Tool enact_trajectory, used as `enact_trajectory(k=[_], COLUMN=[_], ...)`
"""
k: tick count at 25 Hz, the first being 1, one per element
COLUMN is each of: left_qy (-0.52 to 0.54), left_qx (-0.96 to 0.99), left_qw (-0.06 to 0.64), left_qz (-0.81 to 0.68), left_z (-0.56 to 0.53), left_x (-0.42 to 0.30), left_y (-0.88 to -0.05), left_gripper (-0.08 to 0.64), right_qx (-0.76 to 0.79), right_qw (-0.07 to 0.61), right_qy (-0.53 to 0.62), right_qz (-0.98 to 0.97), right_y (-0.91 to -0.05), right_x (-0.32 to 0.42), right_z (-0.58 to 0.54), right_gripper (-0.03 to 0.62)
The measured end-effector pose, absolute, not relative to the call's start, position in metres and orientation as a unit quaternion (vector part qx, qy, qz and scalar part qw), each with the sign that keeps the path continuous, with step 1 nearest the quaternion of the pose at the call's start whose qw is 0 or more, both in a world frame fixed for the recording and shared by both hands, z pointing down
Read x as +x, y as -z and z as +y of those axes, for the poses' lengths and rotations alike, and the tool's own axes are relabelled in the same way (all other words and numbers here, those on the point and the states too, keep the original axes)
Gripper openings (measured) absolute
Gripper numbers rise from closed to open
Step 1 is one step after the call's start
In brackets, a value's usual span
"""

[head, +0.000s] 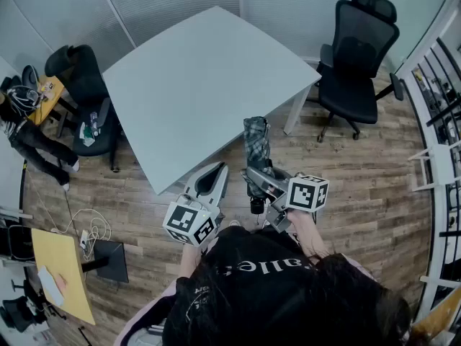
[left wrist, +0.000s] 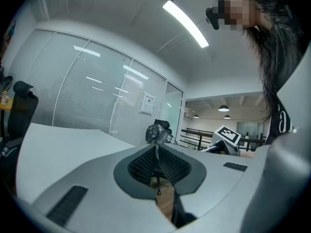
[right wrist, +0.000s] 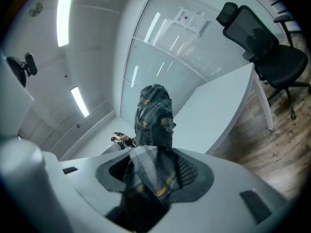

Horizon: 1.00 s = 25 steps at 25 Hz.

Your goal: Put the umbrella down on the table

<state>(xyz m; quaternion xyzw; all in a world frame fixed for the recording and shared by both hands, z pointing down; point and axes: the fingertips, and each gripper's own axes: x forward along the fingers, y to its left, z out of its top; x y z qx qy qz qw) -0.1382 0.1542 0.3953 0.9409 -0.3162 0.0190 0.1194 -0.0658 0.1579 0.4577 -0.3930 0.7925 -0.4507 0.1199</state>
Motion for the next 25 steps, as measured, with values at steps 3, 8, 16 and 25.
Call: enact_trajectory(k=[3, 8, 16, 25], left_qy=[-0.019, -0.021, -0.025, -0.020], left_qx=[0.942, 0.942, 0.942, 0.939], left_qw=[0.119, 0.120, 0.123, 0.122], left_qz=[-0.314, -0.312, -0.311, -0.320], left_z=[0.157, 0.160, 0.163, 0.164], left_x=[-0.137, -0.136, -0.127, -0.103], left_y=[-0.394, -0.397, -0.401, -0.399], left_gripper=[0.032, 0.032, 0.032, 0.032], right_qx=[-0.394, -0.395, -0.401, -0.405], right_qw=[0.123, 0.127, 0.127, 0.116], right_qy=[0.452, 0.456, 0.460, 0.463], right_qz=[0.791, 0.788, 0.782, 0.780], right_y=[-0.459, -0.460, -0.464, -0.465], right_x=[-0.063, -0.063, -0.051, -0.023], right_z=[0.159, 0.159, 0.162, 0.171], right_gripper=[0.210, 0.210, 0.212, 0.212])
